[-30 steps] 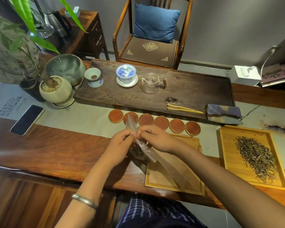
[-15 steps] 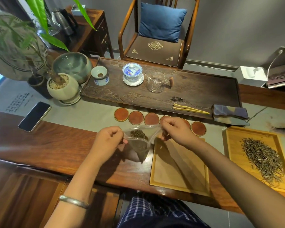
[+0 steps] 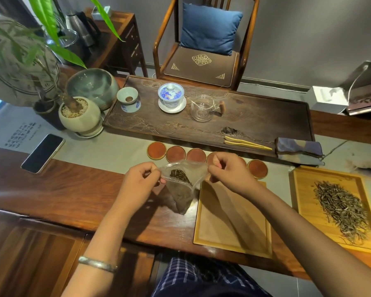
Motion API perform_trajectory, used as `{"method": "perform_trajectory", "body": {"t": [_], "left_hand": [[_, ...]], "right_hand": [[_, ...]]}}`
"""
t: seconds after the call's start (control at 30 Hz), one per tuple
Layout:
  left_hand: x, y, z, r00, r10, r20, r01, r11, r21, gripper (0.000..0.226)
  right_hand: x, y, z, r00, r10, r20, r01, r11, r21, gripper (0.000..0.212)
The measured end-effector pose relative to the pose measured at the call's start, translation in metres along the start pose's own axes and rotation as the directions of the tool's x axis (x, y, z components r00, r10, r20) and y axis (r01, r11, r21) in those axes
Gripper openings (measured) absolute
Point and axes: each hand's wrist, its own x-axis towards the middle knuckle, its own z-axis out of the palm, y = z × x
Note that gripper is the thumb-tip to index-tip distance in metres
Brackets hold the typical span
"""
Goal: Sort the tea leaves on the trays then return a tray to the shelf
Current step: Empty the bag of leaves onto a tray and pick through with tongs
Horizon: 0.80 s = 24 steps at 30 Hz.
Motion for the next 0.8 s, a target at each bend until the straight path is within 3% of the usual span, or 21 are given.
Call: {"method": "perform_trajectory", "body": {"t": [0.1,0.17,0.23,0.33,0.4,0.63,0.73,0.8], "left_hand": [[0.001,-0.001,0.001,1.0,0.024,0.005,-0.024,1.0,0.012,0.032],[0.001,-0.002,0.002,0.999,0.034,0.011,-0.034,0.999,-0.002,0.032],[0.002,-0.004,0.003,0.999,0.027,0.025,-0.027,0.999,-0.019,0.03],[0.002,-0.006,0.004,0.999,0.038,0.03,-0.038,0.999,-0.016,0.029],[0.003,-0.006,0.003,0.998,0.047,0.042,-0.046,0.999,-0.013,0.03],[0.001,-0.012,-0.007,0.996,0.05,0.076,-0.05,0.999,0.003,0.035],[0.0,-0.022,-0.013,0.994,0.053,0.094,-0.059,0.996,0.062,0.022],[-0.002,-0.029,-0.016,0.994,0.045,0.102,-0.054,0.995,0.084,0.016]], "right_hand": [[-0.007,0.01,0.002,0.998,0.017,-0.058,-0.009,0.991,0.131,0.036],[-0.017,0.027,0.009,0.998,0.051,-0.022,-0.046,0.977,0.21,0.033],[-0.03,0.05,0.025,0.991,0.076,0.108,-0.084,0.994,0.075,0.032],[-0.037,0.075,0.058,0.965,0.151,0.213,-0.094,0.962,-0.255,0.099],[-0.026,0.08,0.084,0.977,0.123,0.175,-0.073,0.961,-0.265,0.112],[0.007,0.074,0.116,0.988,0.146,0.039,-0.145,0.989,-0.042,0.065],[0.006,0.074,0.107,0.979,0.203,0.029,-0.204,0.976,0.069,0.053],[0.0,0.076,0.098,0.978,0.205,0.036,-0.208,0.971,0.118,0.03]]}}
